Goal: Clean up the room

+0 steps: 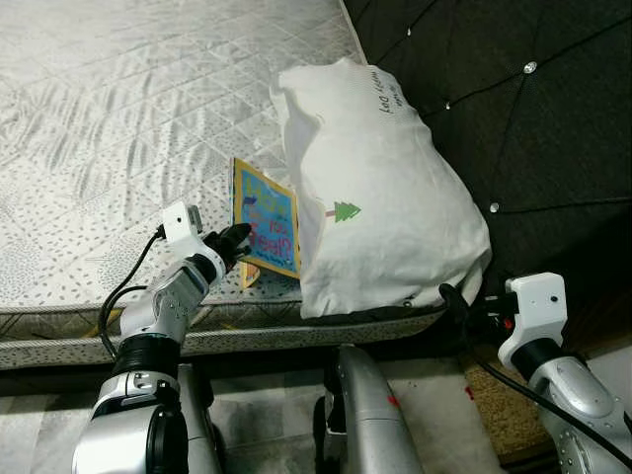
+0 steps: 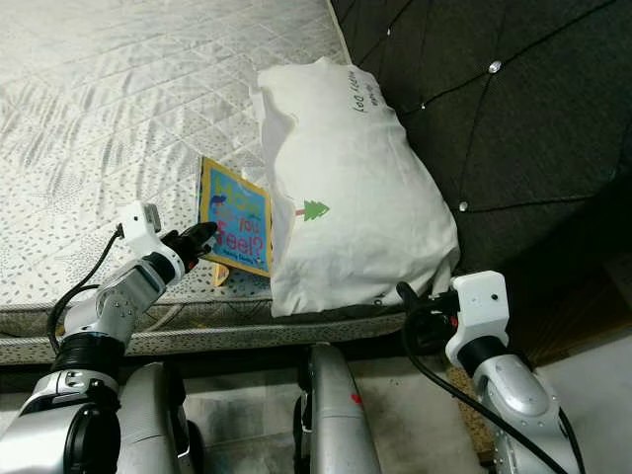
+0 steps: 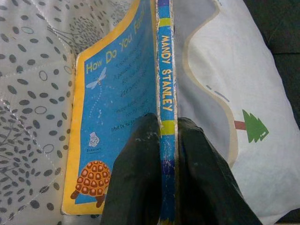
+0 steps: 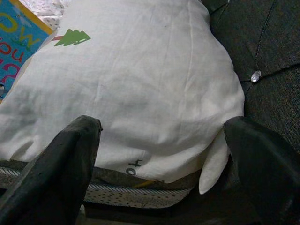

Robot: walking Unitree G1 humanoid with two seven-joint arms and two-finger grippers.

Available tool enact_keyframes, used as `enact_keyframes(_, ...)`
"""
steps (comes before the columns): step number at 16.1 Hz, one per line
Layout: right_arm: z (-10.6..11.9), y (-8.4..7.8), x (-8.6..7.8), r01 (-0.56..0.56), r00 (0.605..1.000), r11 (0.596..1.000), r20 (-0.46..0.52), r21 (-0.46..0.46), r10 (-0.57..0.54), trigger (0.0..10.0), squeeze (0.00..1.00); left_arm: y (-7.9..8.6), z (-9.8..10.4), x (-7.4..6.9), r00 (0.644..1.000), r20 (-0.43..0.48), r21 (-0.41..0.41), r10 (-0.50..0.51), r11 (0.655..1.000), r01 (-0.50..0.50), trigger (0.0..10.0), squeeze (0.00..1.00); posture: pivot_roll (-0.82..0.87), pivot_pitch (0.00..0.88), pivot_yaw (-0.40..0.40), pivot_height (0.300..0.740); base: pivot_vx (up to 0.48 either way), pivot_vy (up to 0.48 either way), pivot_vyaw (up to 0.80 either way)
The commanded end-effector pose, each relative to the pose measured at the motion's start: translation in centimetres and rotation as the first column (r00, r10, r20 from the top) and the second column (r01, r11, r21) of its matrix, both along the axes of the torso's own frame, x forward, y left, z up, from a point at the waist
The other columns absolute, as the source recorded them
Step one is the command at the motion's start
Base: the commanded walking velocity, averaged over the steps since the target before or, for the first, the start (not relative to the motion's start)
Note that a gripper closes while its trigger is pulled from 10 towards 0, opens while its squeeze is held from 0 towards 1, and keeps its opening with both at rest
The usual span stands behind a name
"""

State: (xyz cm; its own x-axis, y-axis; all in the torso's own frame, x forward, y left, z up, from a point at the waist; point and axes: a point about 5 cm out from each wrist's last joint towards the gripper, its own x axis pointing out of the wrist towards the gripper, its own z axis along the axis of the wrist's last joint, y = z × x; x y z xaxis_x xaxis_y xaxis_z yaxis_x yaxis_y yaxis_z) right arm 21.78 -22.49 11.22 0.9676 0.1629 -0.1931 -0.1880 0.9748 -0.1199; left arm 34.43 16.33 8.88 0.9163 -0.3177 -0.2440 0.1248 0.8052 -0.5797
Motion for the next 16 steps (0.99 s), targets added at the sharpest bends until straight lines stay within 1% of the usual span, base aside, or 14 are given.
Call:
enact_keyframes(1, 0.4, -0.6, -0.2, 0.01, 1.0, 1.0, 0.003, -0.015, -0.01, 10.0, 0.0, -0.5, -1.3, -0.5, 0.998, -0.067, -0.002, -0.014, 1.0, 0.014, 10.0, 0.0, -0.2, 0.165, -0.161, 0.582, 0.0, 0.0, 0.0)
enact_keyframes(3, 0.6, -0.6, -0.3, 0.008, 1.0, 1.0, -0.004, -0.014, -0.008, 10.0, 0.0, -0.6, -1.3, -0.3, 0.997, -0.074, -0.008, -0.02, 1.0, 0.019, 10.0, 0.0, -0.2, 0.165, -0.161, 0.582, 0.0, 0.0, 0.0)
enact_keyframes(4, 0.5, -0.1, 0.5, -0.001, 1.0, 1.0, 0.009, -0.018, 0.001, 10.0, 0.0, -1.9, 0.5, -0.7, 0.997, -0.036, -0.014, -0.064, 0.998, 0.063, 10.0, 0.0, -0.16, 0.131, -0.148, 0.582, 0.0, 0.0, 0.0)
enact_keyframes(5, 0.4, 0.4, 1.2, -0.009, 1.0, 1.0, 0.022, -0.021, 0.009, 10.0, 0.0, -2.8, 1.8, -1.2, 0.995, -0.006, 0.0, -0.095, 0.995, 0.095, 10.0, 0.0, -0.15, 0.126, -0.145, 0.582, 0.0, 0.0, 0.0)
enact_keyframes(6, 0.3, 1.0, 2.2, -0.016, 0.999, 1.0, 0.04, -0.027, 0.017, 10.0, 0.0, -4.2, 3.2, -2.2, 0.989, 0.027, 0.016, -0.146, 0.989, 0.145, 10.0, 0.0, -0.15, 0.122, -0.142, 0.582, 0.0, 0.0, 0.0)
enact_keyframes(9, 0.2, 1.1, 2.5, -0.015, 0.999, 1.0, 0.045, -0.026, 0.016, 10.0, 0.0, -4.8, 3.6, -2.5, 0.983, 0.029, 0.007, -0.18, 0.984, 0.18, 10.0, 0.0, -0.14, 0.116, -0.138, 0.582, 0.0, 0.0, 0.0)
enact_keyframes(11, 0.1, 1.3, 2.6, -0.019, 0.999, 1.0, 0.046, -0.023, 0.02, 10.0, 0.0, -4.7, 3.4, -2.8, 0.983, 0.018, 0.006, -0.184, 0.983, 0.184, 10.0, 0.0, -0.13, 0.116, -0.138, 0.582, 0.0, 0.0, 0.0)
enact_keyframes(12, 0.1, 1.5, 2.7, -0.023, 0.999, 1.0, 0.045, -0.02, 0.023, 10.0, 0.0, -4.5, 2.9, -3.0, 0.984, -0.005, 0.001, -0.18, 0.984, 0.18, 10.0, 0.0, -0.13, 0.115, -0.137, 0.582, 0.0, 0.0, 0.0)
enact_keyframes(14, 0.0, 1.5, 2.7, -0.024, 0.999, 1.0, 0.039, -0.019, 0.025, 10.0, 0.0, -3.4, 1.0, -3.9, 0.984, -0.085, 0.005, -0.159, 0.987, 0.16, 10.0, 0.0, -0.13, 0.117, -0.139, 0.582, 0.0, 0.0, 0.0)
enact_keyframes(15, -0.2, 1.5, 2.9, -0.025, 0.999, 0.999, 0.041, -0.022, 0.026, 10.0, 0.0, -2.8, 0.1, -4.6, 0.981, -0.135, 0.02, -0.141, 0.989, 0.145, 10.0, 0.0, -0.13, 0.117, -0.139, 0.582, 0.0, 0.0, 0.0)
enact_keyframes(16, -0.2, 1.5, 2.9, -0.025, 0.999, 0.999, 0.042, -0.024, 0.026, 10.0, 0.0, -1.9, -0.8, -4.8, 0.979, -0.167, 0.036, -0.114, 0.992, 0.122, 10.0, 0.0, -0.13, 0.121, -0.147, 0.582, 0.0, 0.0, 0.0)
